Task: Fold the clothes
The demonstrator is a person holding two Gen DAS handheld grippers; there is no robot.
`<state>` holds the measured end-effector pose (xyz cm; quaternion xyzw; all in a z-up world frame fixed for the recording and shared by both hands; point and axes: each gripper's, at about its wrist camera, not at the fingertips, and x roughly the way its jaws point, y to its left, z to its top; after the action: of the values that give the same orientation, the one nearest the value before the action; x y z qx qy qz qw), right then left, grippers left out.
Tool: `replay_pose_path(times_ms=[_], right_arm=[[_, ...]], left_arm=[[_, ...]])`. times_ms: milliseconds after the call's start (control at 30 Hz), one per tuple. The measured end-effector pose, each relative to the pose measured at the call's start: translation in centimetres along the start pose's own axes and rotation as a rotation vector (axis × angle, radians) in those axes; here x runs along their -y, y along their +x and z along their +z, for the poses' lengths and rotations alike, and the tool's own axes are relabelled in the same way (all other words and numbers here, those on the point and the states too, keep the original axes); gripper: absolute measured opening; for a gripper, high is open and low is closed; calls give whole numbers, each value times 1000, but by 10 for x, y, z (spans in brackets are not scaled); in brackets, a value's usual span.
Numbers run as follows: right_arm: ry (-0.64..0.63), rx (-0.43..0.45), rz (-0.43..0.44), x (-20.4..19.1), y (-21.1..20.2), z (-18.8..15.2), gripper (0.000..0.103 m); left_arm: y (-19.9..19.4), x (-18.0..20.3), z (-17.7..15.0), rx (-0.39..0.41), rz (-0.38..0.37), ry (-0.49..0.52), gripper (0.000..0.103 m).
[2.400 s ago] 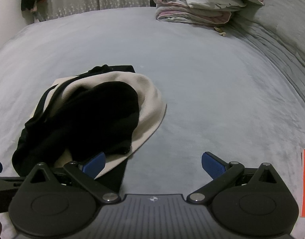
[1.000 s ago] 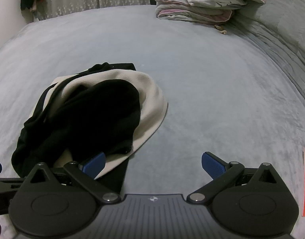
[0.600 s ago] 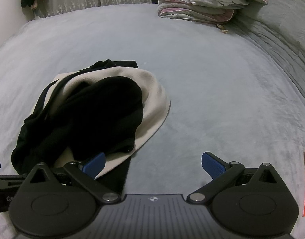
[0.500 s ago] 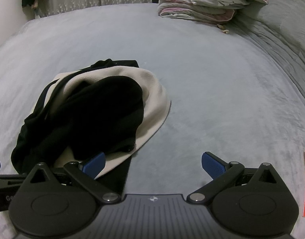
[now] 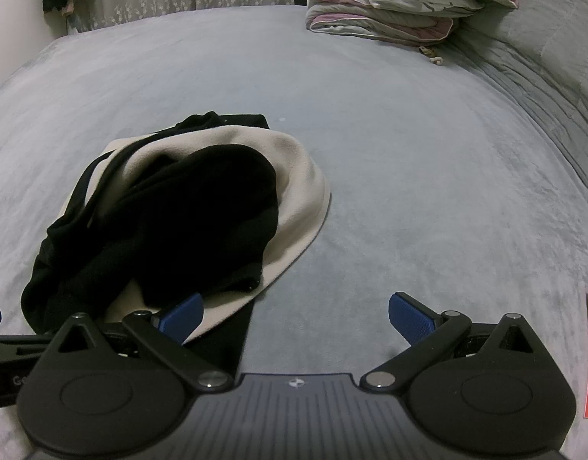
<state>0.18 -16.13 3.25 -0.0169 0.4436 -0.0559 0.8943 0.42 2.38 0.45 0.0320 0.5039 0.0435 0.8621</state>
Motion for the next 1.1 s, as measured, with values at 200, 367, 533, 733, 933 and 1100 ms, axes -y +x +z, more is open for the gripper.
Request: replay_pose_path(times_ms=[200, 367, 533, 733, 933, 1100], right_arm=[[-2, -1, 0, 0, 0, 0, 103], [-3, -1, 0, 1, 1, 0, 103], [-2, -2, 0, 1, 1, 0, 103], [-3, -6, 0, -1, 2, -1, 103], [-8, -9, 3, -2, 2, -1, 103], [-9, -11, 3, -3, 2, -1, 103]], left_arm=[[0, 1, 0, 2, 2, 1, 103], [1, 2, 0, 1, 4, 1, 103], [1, 2, 0, 4, 4, 1, 103], [1, 1, 0, 5, 2, 1, 103], [1, -1, 0, 8, 2, -1, 103], [1, -1, 0, 9, 1, 0, 103]])
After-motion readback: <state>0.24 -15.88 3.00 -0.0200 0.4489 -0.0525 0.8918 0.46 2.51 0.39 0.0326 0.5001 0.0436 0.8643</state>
